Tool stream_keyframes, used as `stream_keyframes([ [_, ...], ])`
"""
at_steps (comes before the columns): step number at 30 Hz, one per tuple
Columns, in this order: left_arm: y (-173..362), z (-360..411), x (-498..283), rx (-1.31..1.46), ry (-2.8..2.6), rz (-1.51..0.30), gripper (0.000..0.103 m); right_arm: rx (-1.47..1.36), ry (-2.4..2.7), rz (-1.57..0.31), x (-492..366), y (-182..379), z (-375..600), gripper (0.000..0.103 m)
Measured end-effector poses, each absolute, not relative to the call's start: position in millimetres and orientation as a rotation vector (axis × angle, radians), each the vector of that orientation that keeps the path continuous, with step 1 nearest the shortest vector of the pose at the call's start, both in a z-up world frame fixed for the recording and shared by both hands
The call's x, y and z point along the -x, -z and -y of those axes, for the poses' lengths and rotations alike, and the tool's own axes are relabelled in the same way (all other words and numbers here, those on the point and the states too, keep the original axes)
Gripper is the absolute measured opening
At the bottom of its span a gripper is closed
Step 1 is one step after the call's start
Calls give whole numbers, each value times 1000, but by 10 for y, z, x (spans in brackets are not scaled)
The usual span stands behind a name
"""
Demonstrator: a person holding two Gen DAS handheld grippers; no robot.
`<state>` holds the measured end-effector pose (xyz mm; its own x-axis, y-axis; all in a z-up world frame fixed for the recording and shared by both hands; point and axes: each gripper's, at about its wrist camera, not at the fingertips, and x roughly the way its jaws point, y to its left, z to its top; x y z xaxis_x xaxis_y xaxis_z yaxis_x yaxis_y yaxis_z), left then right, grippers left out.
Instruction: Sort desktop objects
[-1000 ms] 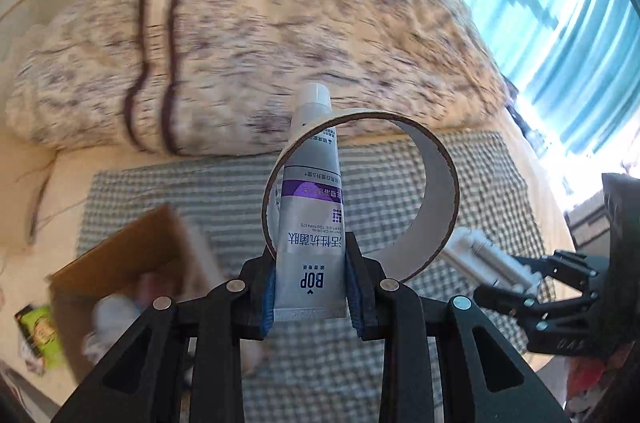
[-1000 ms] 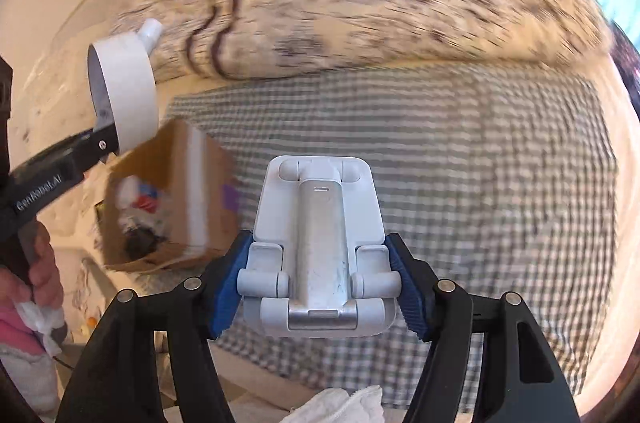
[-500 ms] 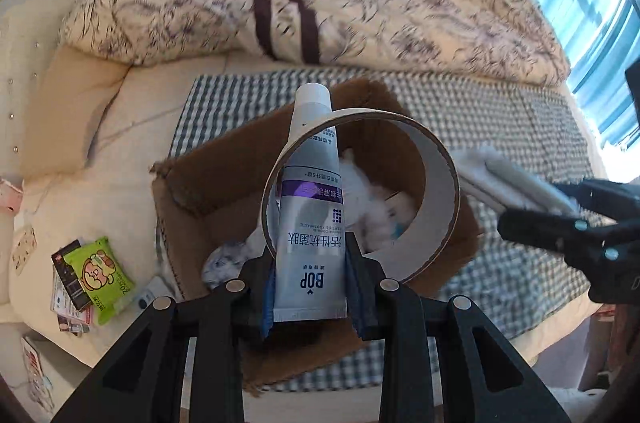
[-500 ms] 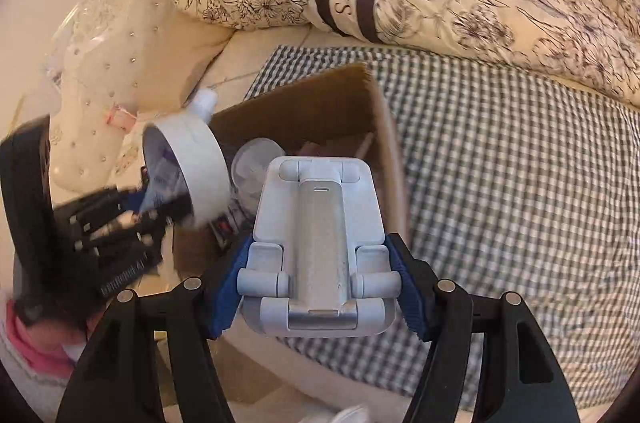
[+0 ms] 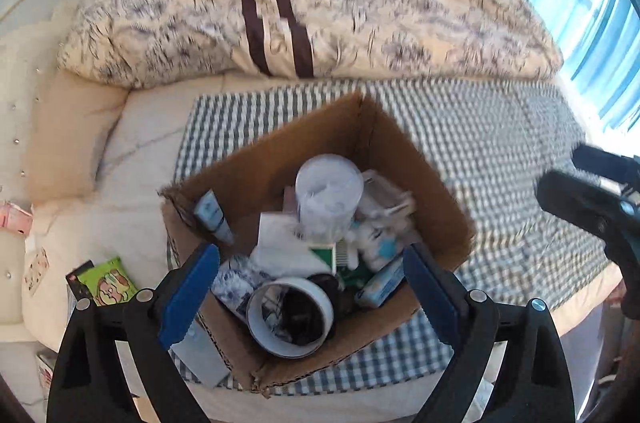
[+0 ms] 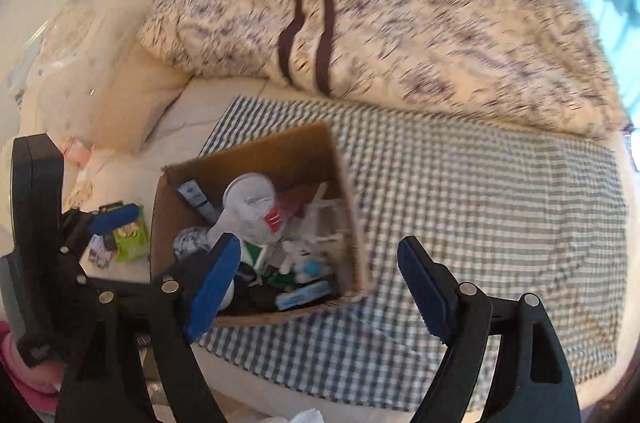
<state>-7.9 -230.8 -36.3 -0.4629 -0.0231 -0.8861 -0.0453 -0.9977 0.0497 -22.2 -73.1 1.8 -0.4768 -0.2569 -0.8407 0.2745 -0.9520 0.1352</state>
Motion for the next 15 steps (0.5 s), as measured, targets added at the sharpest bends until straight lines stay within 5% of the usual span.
stream_keyframes([
  [8, -212, 2098, -181, 1372, -2865, -42, 103, -1307, 2681, -21, -140, -499, 216, 87],
  [15, -267, 1860, -244, 1335, -2841, -121, 103, -1371, 2764, 85, -274, -338, -122, 92],
])
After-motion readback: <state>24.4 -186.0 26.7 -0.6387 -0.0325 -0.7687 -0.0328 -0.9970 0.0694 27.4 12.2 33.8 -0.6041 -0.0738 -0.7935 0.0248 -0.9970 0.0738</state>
